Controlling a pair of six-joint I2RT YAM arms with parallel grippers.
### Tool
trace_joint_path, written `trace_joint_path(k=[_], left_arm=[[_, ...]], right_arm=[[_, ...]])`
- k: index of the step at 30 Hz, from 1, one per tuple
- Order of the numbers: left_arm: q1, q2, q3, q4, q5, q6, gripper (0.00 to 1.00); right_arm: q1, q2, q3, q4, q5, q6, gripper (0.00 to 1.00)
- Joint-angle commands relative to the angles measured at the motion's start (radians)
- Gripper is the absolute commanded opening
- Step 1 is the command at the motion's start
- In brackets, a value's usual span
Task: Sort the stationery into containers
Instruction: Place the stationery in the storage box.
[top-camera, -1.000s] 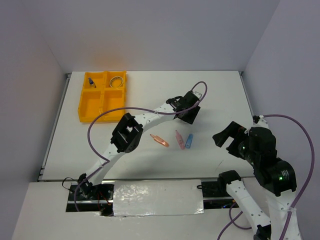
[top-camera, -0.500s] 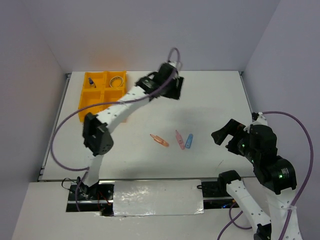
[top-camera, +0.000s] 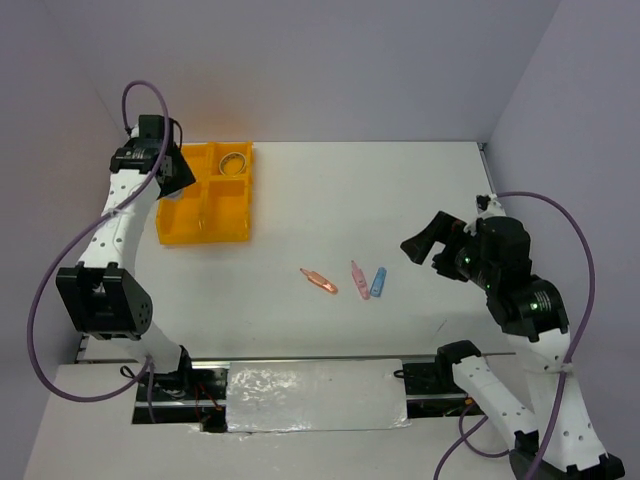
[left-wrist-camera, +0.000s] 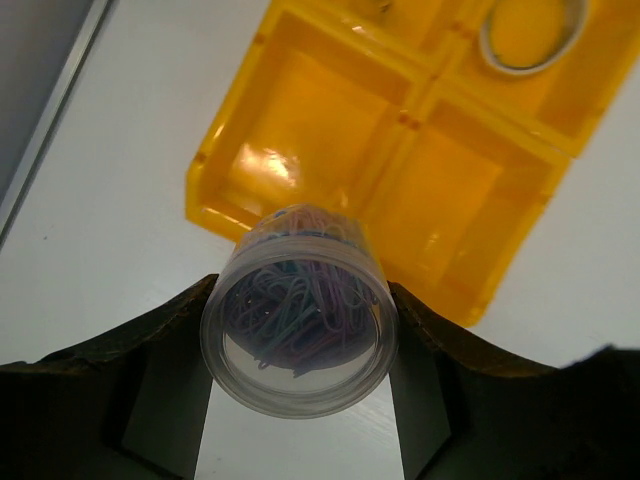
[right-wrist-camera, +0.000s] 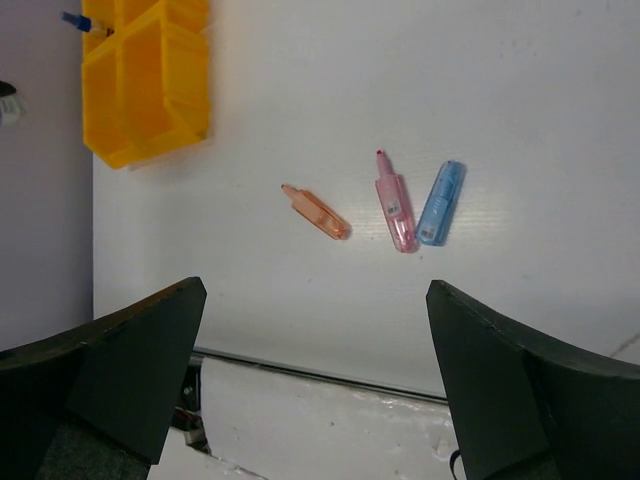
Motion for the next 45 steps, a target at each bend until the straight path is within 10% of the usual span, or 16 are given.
trace_joint_path(k=[1, 8, 16, 32, 38, 45], left_arm=[[0.072, -0.03, -0.07, 0.058, -0.002, -0.02, 0.0], [0.166, 0.035, -0.243, 0.428, 0.079, -0.025, 0.06], [0.171, 0.189, -0.096, 0.466, 0.114, -0.004, 0.31], [0.168, 0.241, -0.195, 0.426, 0.075, -0.088, 0.41], [0.16, 0.223, -0.268, 0.474, 0.108, -0.071, 0.58], [0.157, 0.195, -0.253, 0.474, 0.121, -0.054, 0.99]], right_arm=[[0.004, 0.04, -0.012, 0.145, -0.069, -0.026, 1.0], [0.004, 0.11, 0.009, 0.177, -0.116, -0.058, 1.0], [0.004, 0.135, 0.035, 0.149, -0.113, -0.092, 1.0], [0.004, 0.115, 0.054, 0.119, -0.084, -0.086, 1.0], [0.001, 0.104, 0.041, 0.114, -0.093, -0.076, 1.0], [0.004, 0.112, 0.008, 0.135, -0.191, -0.095, 1.0]])
